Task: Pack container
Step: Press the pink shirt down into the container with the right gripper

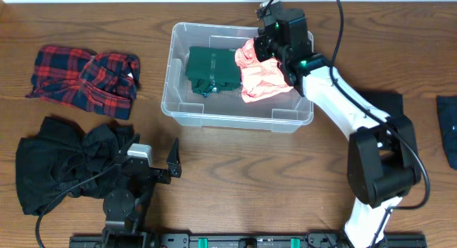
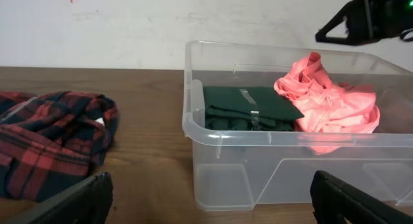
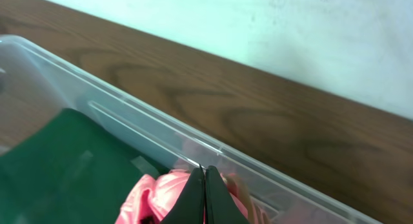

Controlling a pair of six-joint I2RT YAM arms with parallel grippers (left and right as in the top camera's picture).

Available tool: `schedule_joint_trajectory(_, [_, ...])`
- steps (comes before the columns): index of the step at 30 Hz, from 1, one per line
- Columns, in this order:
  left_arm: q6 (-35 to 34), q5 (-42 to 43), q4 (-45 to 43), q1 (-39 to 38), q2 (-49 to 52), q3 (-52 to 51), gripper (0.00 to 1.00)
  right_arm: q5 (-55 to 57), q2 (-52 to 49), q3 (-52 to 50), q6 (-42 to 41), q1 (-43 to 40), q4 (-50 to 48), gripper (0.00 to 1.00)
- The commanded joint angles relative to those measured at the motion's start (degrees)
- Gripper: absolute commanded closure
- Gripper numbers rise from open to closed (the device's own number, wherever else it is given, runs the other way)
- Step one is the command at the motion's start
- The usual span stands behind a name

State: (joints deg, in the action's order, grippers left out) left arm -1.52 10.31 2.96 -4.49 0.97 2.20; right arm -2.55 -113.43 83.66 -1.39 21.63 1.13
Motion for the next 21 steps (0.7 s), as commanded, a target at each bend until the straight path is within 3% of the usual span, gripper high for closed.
schedule_joint_trajectory(1, [-0.26, 0.2, 0.79, 0.31, 0.04, -1.6, 0.02, 0.15, -2.99, 0.24, -1.62, 0.59, -0.85, 0.99])
schedule_joint_trajectory(21, [-0.26, 0.2, 0.79, 0.31, 0.04, -1.6, 0.02, 0.17, -14.1, 0.22, -1.46, 0.79, 1.73, 0.99])
